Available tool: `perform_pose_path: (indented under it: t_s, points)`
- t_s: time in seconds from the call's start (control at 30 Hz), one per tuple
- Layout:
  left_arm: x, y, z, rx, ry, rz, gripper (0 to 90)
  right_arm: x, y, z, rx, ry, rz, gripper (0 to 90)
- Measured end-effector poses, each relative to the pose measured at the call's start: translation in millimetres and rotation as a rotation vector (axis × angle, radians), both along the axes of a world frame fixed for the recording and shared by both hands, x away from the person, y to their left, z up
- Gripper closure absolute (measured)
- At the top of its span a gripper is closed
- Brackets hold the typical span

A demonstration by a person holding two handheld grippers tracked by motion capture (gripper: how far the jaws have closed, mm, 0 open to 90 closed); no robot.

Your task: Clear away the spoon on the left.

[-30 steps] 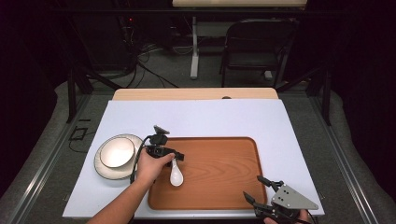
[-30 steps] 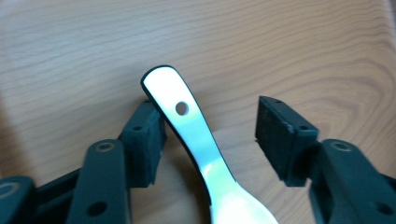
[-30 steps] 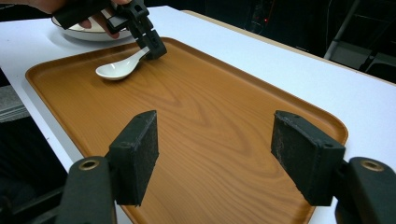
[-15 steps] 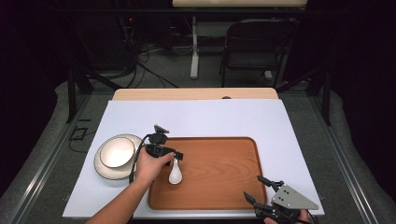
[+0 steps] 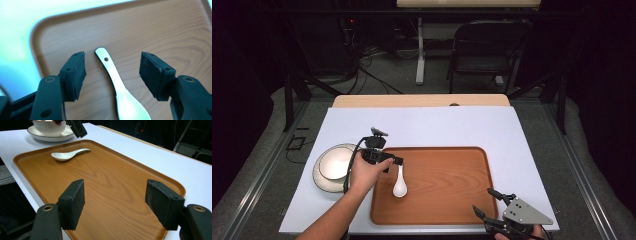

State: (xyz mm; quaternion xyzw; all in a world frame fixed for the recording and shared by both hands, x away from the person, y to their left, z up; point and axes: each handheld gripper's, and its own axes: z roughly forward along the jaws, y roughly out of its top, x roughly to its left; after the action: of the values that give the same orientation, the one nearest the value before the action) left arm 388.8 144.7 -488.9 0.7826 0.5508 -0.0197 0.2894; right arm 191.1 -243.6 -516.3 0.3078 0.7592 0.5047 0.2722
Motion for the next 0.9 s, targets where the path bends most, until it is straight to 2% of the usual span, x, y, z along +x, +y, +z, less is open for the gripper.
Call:
perform_pose_path:
  t_s: [0.2,0.5,0.77,0.9]
  points:
    - [-4.8,7.8,14.9,0.047,-0.02,-0.033,41.5,0.1,0.1,-0.1,-0.002,0.001,-0.001,31.8]
    - [-19.9,28.9,38.7,0.102,-0.105,-0.022,42.8,0.2,0.4,-0.2,-0.003,0.001,-0.003,31.9]
    - [-42.0,56.8,54.6,0.112,-0.173,0.002,44.8,0.1,0.5,-0.2,-0.004,0.001,-0.002,31.9]
    - [-54.5,73.4,56.6,0.085,-0.196,0.032,44.4,0.3,0.8,-0.4,-0.003,0.004,-0.002,31.8]
